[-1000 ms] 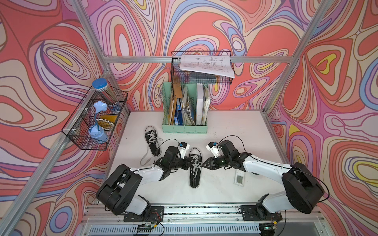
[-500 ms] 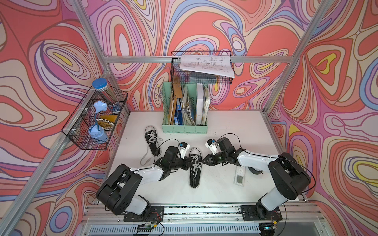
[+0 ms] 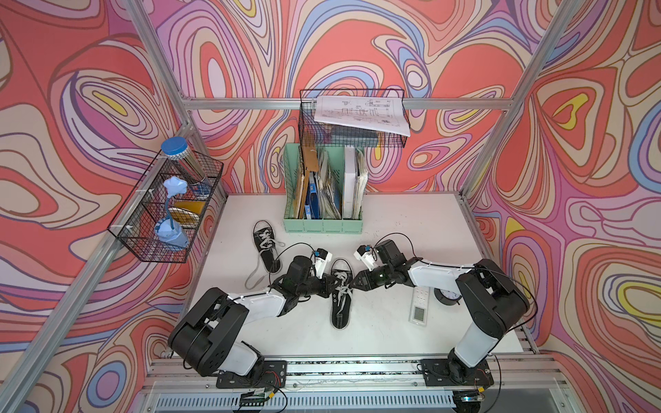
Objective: Tie the shoes
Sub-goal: Tie the shoelace on the shoe.
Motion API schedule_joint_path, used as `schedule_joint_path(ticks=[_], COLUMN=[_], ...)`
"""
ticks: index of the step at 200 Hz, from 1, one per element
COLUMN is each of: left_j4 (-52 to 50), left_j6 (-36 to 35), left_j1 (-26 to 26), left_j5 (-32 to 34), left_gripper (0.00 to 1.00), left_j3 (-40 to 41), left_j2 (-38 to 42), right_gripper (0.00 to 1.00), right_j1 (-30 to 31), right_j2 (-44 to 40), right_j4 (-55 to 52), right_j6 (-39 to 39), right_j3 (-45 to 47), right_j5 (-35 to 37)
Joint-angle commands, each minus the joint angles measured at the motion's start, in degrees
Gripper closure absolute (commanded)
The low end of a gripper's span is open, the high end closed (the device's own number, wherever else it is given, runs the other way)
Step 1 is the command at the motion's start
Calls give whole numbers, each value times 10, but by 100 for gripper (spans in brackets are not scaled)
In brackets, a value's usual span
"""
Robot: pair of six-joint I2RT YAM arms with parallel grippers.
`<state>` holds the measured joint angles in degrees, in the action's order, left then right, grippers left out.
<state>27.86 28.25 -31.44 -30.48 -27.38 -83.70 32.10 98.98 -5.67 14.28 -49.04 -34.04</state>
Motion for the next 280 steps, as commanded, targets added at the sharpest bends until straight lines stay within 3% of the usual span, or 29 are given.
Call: schedule_joint_path(ticks=[1,46,91,144,215,280], left_j4=[11,11,3,-1,-7,-8], left_j6=[-10,-9,-7,-9,-9,-16], left_j1=[4,4,4,4,7,9], left_j5=[-7,-5,10,26,37,25], left_gripper=[100,100,100,100,100,100], left_j3=[-4,-4,-1,6,7,6], left_j2=[-4,-3,4,11,13,12], right_gripper=[70,86,100,100,100,85], right_j1=[7,19,21,29,36,37], right_j2=[11,13,-28,-71,-77,-93], right_j4=[-8,-21,-48,-42,-69,-70], right_j6=[-15,-5,73,142,155,100], right_j3=[-14,-24,-2,33,51,47], right_j5=[-10,11,87,128,147,95])
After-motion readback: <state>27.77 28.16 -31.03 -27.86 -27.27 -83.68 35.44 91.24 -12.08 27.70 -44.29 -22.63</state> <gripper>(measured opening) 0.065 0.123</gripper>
